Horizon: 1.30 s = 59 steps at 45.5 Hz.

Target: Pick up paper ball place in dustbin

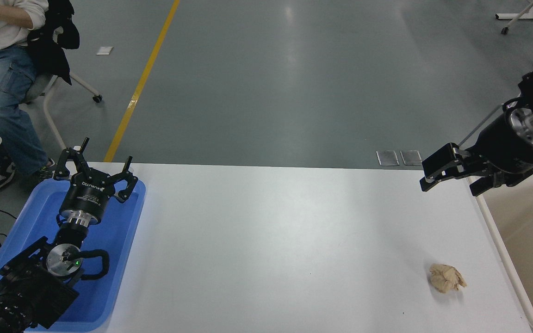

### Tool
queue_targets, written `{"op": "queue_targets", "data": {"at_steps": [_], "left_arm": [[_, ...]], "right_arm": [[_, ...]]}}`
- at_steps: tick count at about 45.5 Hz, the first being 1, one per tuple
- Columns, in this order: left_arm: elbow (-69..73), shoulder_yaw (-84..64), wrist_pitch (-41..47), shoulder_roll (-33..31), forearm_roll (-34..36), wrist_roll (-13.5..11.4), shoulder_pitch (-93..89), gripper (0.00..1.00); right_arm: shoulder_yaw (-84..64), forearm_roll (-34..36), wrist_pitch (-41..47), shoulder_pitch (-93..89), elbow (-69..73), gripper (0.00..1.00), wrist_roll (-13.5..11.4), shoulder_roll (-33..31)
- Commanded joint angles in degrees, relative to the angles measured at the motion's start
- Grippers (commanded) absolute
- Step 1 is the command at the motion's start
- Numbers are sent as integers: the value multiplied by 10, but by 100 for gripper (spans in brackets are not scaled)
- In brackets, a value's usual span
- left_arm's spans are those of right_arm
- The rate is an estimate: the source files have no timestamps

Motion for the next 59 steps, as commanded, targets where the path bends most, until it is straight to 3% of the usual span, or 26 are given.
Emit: {"op": "queue_targets", "data": {"at_steps": [1,10,20,32,59], "left_arm": [[0,0,0,0,0,-1,0,100],[0,0,0,0,0,0,0,100],[0,0,0,0,0,0,0,100],[0,0,0,0,0,0,0,100],[0,0,0,0,0,0,0,100]], "right_arm": [[-16,-25,-88,-62,-19,100,0,-10],[-15,-64,-146,-117,-21,100,0,-9],[-10,-127,-329,-244,-41,100,0,-4],[-8,-129,-419,-378,-115,100,1,5],[91,-126,-439,-481,-125,100,1,2]]}}
